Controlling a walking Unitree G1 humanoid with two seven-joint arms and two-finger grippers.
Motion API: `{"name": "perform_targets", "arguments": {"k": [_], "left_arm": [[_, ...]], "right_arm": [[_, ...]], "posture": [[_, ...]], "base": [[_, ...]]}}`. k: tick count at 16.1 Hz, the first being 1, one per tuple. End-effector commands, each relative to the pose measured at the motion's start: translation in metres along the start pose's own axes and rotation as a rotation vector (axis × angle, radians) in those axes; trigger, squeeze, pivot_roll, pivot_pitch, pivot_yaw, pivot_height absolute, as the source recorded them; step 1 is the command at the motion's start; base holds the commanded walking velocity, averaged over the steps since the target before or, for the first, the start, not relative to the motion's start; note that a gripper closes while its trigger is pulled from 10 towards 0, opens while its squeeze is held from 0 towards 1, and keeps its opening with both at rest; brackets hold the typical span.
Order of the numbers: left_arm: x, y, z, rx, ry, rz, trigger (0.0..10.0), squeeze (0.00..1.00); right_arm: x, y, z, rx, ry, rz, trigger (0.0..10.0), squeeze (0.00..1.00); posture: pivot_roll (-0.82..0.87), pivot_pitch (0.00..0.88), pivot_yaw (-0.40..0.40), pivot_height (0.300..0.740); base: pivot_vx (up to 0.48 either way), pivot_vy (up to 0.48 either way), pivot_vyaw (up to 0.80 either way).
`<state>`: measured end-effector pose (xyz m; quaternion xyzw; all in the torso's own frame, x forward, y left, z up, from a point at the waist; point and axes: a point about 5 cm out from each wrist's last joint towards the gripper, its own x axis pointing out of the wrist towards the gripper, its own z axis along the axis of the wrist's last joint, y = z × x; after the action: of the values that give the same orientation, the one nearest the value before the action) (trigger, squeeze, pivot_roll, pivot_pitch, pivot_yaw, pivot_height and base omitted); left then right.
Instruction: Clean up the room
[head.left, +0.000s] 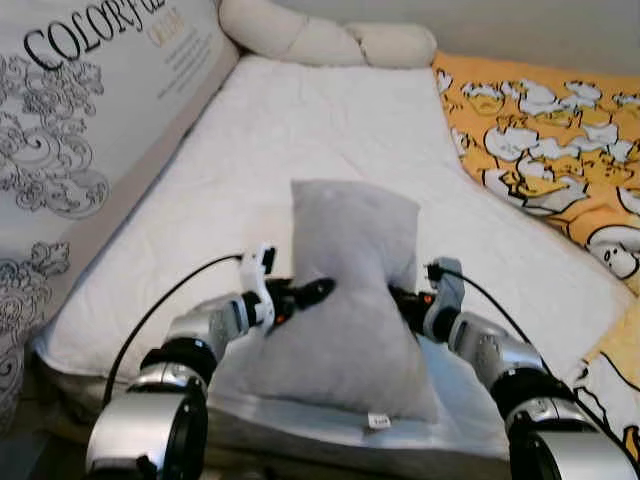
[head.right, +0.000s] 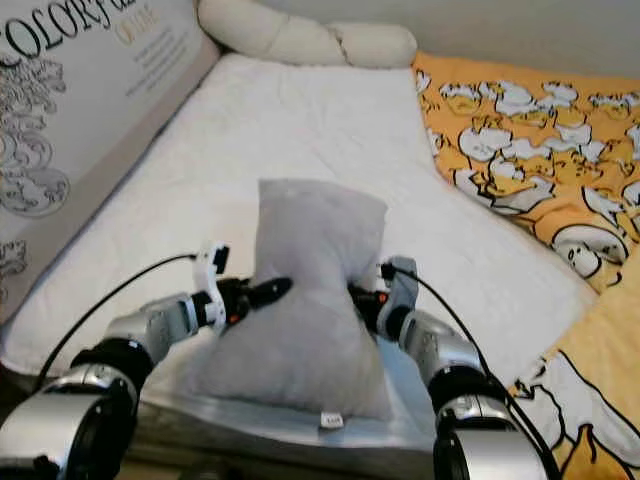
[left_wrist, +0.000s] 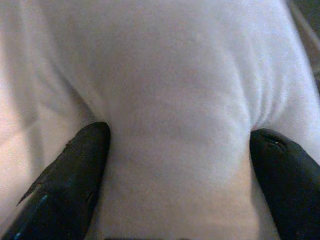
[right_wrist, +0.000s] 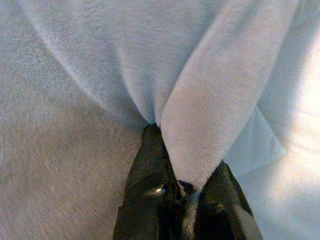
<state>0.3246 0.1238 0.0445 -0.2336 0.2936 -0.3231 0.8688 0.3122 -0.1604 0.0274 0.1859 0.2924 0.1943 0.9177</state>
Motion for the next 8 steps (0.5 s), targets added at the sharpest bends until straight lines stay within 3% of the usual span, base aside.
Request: {"name": "perform_targets", "arguments": {"k": [1, 2, 3, 8], "left_arm": [[0.0010, 0.0010, -0.0001, -0.042, 0.015, 0.034, 0.0, 0.49], [0.0005, 0.0011, 0.0009, -0.041, 0.013, 0.030, 0.0, 0.38], [0.0003, 0.0008, 0.0009, -0.032, 0.033, 0.026, 0.0, 0.00], [0.0063, -0.0072, 0.0046, 0.045, 0.022, 0.004, 0.0, 0.00]], "right_arm": [[0.0027, 0.0058, 0.0172, -0.093, -0.053, -0.016, 0.0, 0.00], [0.0028, 0.0064, 0.0173, -0.104, -0.056, -0.014, 0.0, 0.00], [0.0032, 0.0084, 0.0179, -0.088, -0.067, -0.005, 0.0, 0.00], [0.0051, 0.0131, 0.0165, -0.141, -0.091, -0.010, 0.0, 0.00]], "posture": [[0.03, 0.000, -0.032, 0.740], [0.03, 0.000, -0.032, 0.740], [0.03, 0.000, -0.032, 0.740], [0.03, 0.000, -0.035, 0.740]], "base": [[0.000, 0.000, 0.00], [0.000, 0.000, 0.00], [0.000, 0.000, 0.00], [0.000, 0.000, 0.00]]}}
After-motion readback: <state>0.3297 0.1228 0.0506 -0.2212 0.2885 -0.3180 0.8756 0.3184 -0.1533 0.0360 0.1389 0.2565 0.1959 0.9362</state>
